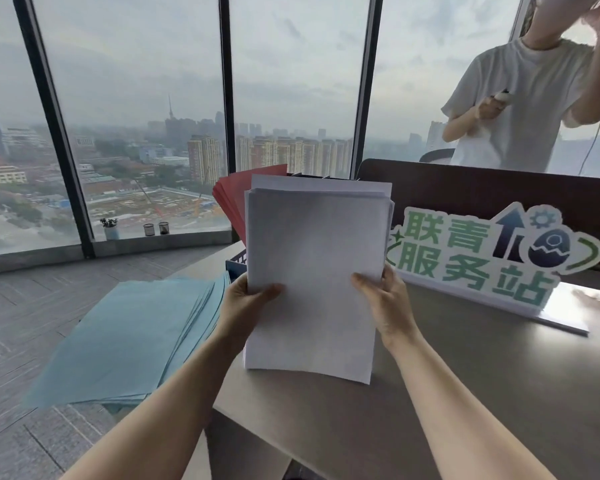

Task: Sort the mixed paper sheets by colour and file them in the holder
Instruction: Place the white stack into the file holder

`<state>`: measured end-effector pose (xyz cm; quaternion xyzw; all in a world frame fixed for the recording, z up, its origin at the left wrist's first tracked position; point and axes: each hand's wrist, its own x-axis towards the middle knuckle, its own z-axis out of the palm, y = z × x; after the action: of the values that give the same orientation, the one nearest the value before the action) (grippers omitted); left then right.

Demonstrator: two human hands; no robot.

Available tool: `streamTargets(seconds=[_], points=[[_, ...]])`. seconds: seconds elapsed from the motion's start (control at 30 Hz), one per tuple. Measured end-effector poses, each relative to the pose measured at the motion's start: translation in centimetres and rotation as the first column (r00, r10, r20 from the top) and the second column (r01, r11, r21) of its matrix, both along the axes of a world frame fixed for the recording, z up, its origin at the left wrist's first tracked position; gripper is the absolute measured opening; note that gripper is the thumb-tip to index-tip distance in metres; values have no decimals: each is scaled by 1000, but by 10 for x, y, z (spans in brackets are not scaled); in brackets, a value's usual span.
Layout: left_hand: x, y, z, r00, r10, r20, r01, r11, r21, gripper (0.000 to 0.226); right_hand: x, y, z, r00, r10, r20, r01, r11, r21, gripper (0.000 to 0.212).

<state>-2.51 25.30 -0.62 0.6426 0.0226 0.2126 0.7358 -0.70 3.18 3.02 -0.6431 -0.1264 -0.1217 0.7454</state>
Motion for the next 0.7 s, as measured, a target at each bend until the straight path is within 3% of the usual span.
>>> streamTargets(seconds=[0.1,0.2,0.27,0.3,0.43,0.57,0.63,0.67,0.7], points=[[4,-3,11,996,38,79,-44,996,77,23,5,-12,28,958,-225,179,253,955,-152,69],[11,-1,43,980,108,168,-158,933,324,21,14,-29,74,822,-297,486,519,743,-422,96],[15,1,67,964,98,245,-219,814,538,30,16,-38,97,787,-253,563,581,610,-538,100],[14,0,80,959,78,271,-237,743,625,29,15,-43,105,806,-223,548,553,613,-564,94],[5,-9,123,940,15,341,-306,481,822,32,4,-61,96,942,-65,330,213,874,-437,28],[9,-2,116,960,6,279,-261,368,892,23,-1,-72,48,971,-137,197,178,962,-208,20],[14,14,100,985,39,169,-171,389,905,30,-2,-78,25,973,-180,146,203,966,-158,17],[17,22,94,993,48,104,-115,455,883,34,0,-81,16,973,-200,112,213,970,-121,15],[19,30,88,998,44,46,-63,580,812,39,0,-85,9,974,-212,82,218,973,-82,14]])
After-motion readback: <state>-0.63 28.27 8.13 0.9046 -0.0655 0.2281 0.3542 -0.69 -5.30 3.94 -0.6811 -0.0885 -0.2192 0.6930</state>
